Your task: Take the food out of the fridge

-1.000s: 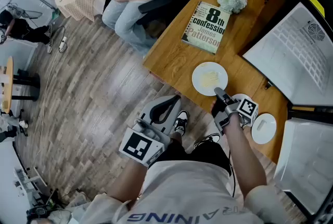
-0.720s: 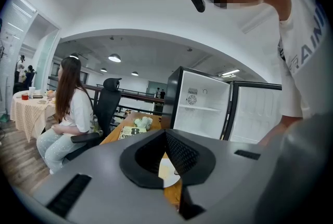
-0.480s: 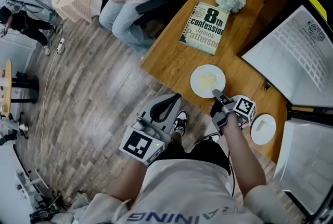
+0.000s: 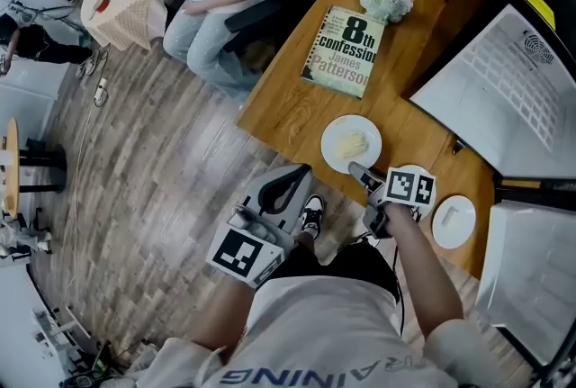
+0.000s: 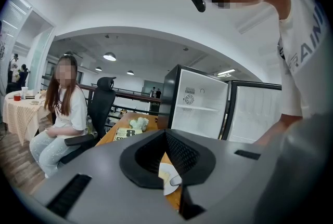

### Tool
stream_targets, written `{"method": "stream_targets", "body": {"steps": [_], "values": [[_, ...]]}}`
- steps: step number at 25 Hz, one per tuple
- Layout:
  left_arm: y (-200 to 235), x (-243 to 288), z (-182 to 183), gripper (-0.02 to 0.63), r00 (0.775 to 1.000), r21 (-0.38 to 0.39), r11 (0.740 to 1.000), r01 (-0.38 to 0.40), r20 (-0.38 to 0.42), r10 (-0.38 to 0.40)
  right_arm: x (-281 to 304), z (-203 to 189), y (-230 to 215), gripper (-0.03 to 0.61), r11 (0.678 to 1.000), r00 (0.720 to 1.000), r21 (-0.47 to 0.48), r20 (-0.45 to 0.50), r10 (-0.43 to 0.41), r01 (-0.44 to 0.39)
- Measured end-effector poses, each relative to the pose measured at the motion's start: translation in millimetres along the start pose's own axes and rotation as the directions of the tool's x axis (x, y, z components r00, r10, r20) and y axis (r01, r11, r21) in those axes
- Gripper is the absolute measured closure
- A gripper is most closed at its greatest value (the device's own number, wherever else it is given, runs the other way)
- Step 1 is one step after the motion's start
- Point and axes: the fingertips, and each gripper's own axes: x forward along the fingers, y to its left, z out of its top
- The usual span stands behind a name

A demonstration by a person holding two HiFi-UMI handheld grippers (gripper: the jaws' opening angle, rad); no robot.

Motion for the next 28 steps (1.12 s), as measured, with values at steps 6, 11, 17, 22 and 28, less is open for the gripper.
{"method": "stream_targets", "body": {"steps": [6, 11, 17, 22, 28], "values": [[2.1, 0.1, 0.8, 0.606, 1.0, 0.0, 1.0, 0.004, 0.003, -0.004, 6.0, -15.1, -5.6, 0.374, 0.987, 0.992, -0.147, -0.101, -0.082, 0.067], [4.5, -1.2, -1.7, 0.607, 1.0, -0.005, 1.0, 0.004, -0.004, -0.004, 7.2, -21.5, -9.8, 0.374, 0.949, 0.978, -0.291, -0.13, -0.165, 0.121], [5.2, 0.4, -0.7, 0.607, 1.0, -0.004, 1.0, 0.011, -0.002, -0.011, 8.2, -28.8, -18.2, 0.374, 0.864, 0.946, -0.47, -0.156, -0.286, 0.184], [4.3, 2.9, 0.8, 0.607, 1.0, -0.005, 1.0, 0.026, -0.001, -0.026, 8.0, -32.3, -21.5, 0.374, 0.824, 0.929, -0.526, -0.152, -0.337, 0.213], [1.4, 6.4, 3.6, 0.606, 0.999, 0.003, 0.999, 0.049, -0.003, -0.049, 2.4, -38.2, -21.4, 0.374, 0.799, 0.912, -0.554, -0.158, -0.378, 0.235]]}}
